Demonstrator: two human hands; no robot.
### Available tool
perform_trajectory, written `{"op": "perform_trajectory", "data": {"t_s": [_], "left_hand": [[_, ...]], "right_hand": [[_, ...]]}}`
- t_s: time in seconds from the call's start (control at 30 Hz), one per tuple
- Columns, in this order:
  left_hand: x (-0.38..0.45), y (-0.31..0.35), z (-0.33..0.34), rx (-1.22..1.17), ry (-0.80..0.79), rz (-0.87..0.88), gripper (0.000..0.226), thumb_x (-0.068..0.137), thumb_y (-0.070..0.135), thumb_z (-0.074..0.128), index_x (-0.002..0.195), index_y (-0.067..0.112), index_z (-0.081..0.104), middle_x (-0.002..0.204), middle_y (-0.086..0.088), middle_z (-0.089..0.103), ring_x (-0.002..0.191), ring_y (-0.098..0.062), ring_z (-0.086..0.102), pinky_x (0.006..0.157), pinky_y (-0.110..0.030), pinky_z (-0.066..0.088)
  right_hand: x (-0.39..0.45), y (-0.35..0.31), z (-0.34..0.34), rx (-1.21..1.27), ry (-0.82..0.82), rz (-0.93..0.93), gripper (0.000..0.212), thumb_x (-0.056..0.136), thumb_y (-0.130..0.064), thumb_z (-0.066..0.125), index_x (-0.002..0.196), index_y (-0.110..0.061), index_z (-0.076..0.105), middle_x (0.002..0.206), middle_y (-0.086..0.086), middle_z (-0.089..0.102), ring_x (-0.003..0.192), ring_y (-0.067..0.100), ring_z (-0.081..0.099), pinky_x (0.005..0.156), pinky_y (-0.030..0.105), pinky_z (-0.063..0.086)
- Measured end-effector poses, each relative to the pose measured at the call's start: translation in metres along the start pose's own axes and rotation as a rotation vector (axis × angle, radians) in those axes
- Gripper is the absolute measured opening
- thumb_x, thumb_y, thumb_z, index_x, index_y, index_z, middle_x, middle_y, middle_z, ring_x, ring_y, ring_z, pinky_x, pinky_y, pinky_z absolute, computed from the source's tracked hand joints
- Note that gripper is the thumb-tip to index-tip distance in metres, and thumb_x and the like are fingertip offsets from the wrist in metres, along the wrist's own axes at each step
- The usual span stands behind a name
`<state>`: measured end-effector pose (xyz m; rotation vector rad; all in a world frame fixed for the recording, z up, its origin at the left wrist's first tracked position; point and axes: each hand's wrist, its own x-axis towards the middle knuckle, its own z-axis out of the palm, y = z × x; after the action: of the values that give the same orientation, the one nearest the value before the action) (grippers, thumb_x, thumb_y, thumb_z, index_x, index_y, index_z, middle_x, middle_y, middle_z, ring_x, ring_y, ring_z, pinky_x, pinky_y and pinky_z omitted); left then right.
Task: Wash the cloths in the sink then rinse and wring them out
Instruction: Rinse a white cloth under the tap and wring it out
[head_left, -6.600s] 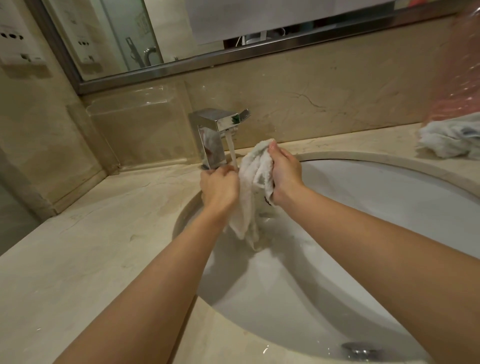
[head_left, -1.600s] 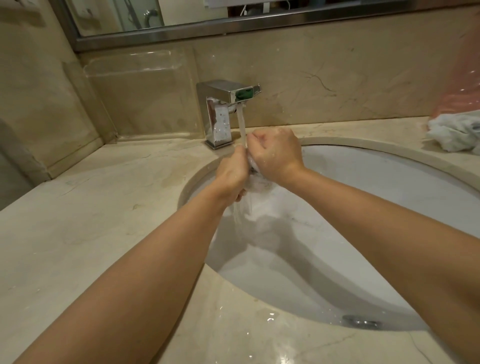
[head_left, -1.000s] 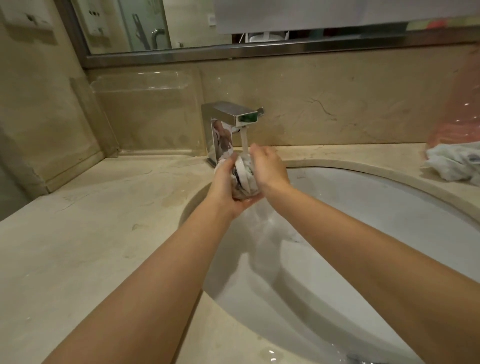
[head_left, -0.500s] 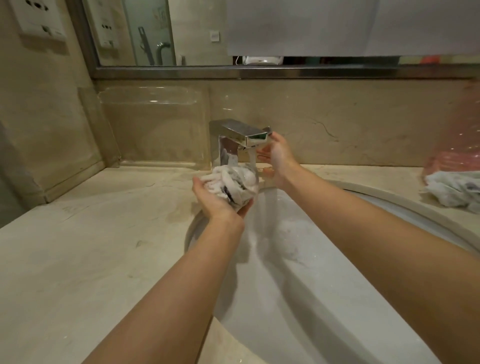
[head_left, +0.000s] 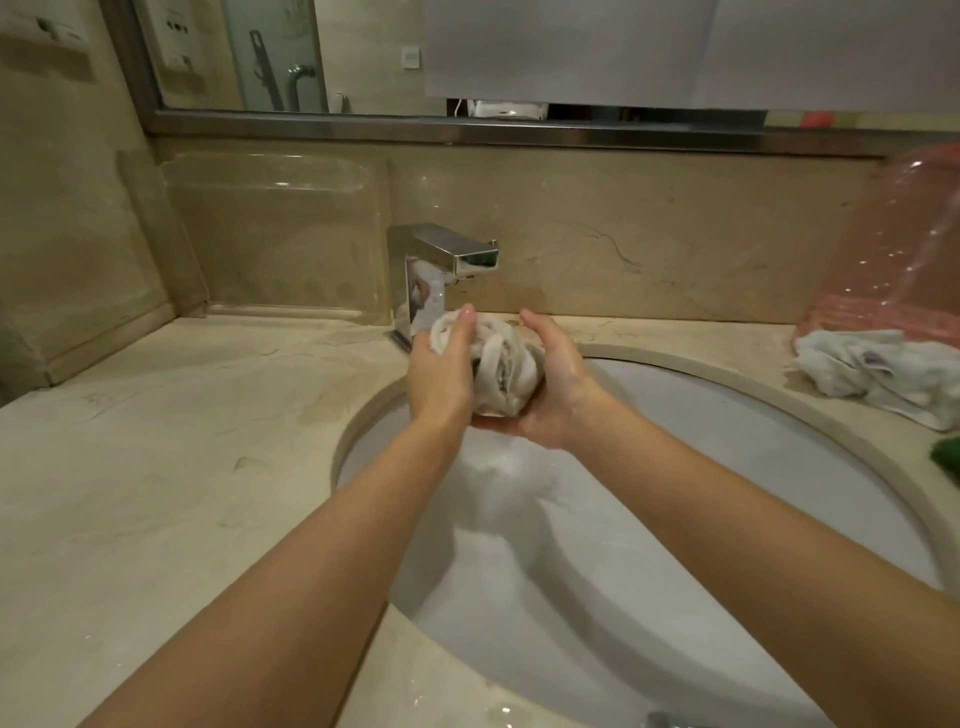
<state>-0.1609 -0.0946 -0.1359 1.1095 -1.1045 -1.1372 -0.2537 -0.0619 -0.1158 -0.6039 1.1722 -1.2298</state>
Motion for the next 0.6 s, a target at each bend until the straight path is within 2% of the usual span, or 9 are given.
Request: {"op": "perform_trajectory", "data": {"t_s": [0.07, 0.1, 0.13, 0.23, 0.27, 0.33, 0.4, 0.47, 0.6], "left_hand": [[-0.004, -0.006, 0.0, 0.42, 0.019, 0.242, 0.046, 0.096, 0.056, 0.04, 0.118, 0.02, 0.059, 0.116, -0.003, 0.062, 0.106, -0.023, 0.059, 0.096, -0.039, 0.046], [-0.008, -0.007, 0.001, 0.537, 0.001, 0.289, 0.047, 0.098, 0.053, 0.035, 0.122, 0.019, 0.056, 0.12, -0.003, 0.058, 0.11, -0.023, 0.056, 0.096, -0.035, 0.043], [-0.012, -0.006, 0.003, 0.551, -0.03, 0.281, 0.046, 0.1, 0.05, 0.032, 0.127, 0.017, 0.051, 0.118, -0.003, 0.054, 0.11, -0.023, 0.055, 0.091, -0.032, 0.041], [-0.026, -0.004, 0.017, 0.316, -0.122, 0.129, 0.039, 0.102, 0.049, 0.029, 0.125, 0.019, 0.039, 0.099, 0.007, 0.05, 0.088, -0.012, 0.052, 0.078, -0.03, 0.04], [-0.027, -0.003, 0.021, 0.236, -0.13, 0.07, 0.039, 0.1, 0.053, 0.03, 0.118, 0.019, 0.04, 0.094, 0.009, 0.053, 0.083, -0.009, 0.052, 0.076, -0.03, 0.042], [-0.027, 0.0, 0.023, 0.082, -0.112, -0.076, 0.047, 0.097, 0.057, 0.036, 0.11, 0.016, 0.055, 0.095, 0.003, 0.066, 0.083, -0.013, 0.063, 0.07, -0.032, 0.051], [-0.024, -0.001, 0.019, -0.072, -0.125, -0.222, 0.039, 0.095, 0.048, 0.044, 0.092, 0.017, 0.067, 0.082, -0.001, 0.072, 0.076, -0.018, 0.067, 0.059, -0.029, 0.052], [-0.023, -0.001, 0.016, -0.197, -0.228, -0.293, 0.033, 0.094, 0.034, 0.044, 0.073, 0.016, 0.063, 0.063, -0.001, 0.065, 0.065, -0.019, 0.063, 0.049, -0.024, 0.048], [-0.035, 0.006, 0.013, -0.333, -0.357, -0.427, 0.036, 0.096, 0.025, 0.037, 0.067, 0.015, 0.056, 0.054, -0.002, 0.057, 0.049, -0.014, 0.06, 0.044, -0.018, 0.047]], "right_hand": [[-0.001, 0.008, -0.005, 0.089, 0.079, -0.033, 0.051, 0.087, -0.056, 0.054, 0.096, -0.01, 0.074, 0.094, 0.012, 0.074, 0.088, 0.03, 0.068, 0.084, 0.045, 0.056], [-0.002, 0.011, -0.006, 0.066, 0.139, -0.069, 0.047, 0.084, -0.054, 0.06, 0.1, -0.012, 0.073, 0.095, 0.01, 0.074, 0.088, 0.028, 0.069, 0.081, 0.043, 0.057], [-0.002, 0.015, -0.006, 0.021, 0.209, -0.112, 0.043, 0.08, -0.052, 0.066, 0.101, -0.015, 0.072, 0.095, 0.008, 0.074, 0.087, 0.026, 0.07, 0.079, 0.042, 0.058], [-0.011, 0.019, -0.002, -0.177, 0.442, -0.322, 0.027, 0.076, -0.045, 0.07, 0.089, -0.022, 0.062, 0.093, 0.001, 0.068, 0.084, 0.018, 0.064, 0.08, 0.037, 0.056], [-0.014, 0.018, 0.0, -0.266, 0.492, -0.415, 0.022, 0.079, -0.044, 0.067, 0.083, -0.024, 0.058, 0.087, -0.003, 0.065, 0.08, 0.014, 0.061, 0.077, 0.034, 0.053], [-0.021, 0.016, 0.002, -0.505, 0.545, -0.593, 0.021, 0.083, -0.041, 0.061, 0.075, -0.023, 0.054, 0.075, -0.007, 0.059, 0.076, 0.014, 0.058, 0.07, 0.033, 0.048], [-0.023, 0.016, 0.003, -0.688, 0.54, -0.732, 0.021, 0.085, -0.034, 0.058, 0.069, -0.022, 0.051, 0.068, -0.006, 0.056, 0.073, 0.018, 0.056, 0.063, 0.032, 0.045], [-0.022, 0.016, 0.003, -0.797, 0.507, -0.841, 0.025, 0.085, -0.028, 0.058, 0.063, -0.022, 0.047, 0.066, -0.004, 0.054, 0.069, 0.02, 0.052, 0.058, 0.032, 0.039], [-0.02, 0.015, -0.001, -0.994, 0.48, -0.997, 0.021, 0.079, -0.036, 0.047, 0.062, -0.022, 0.048, 0.065, 0.0, 0.052, 0.067, 0.022, 0.048, 0.056, 0.03, 0.03]]}}
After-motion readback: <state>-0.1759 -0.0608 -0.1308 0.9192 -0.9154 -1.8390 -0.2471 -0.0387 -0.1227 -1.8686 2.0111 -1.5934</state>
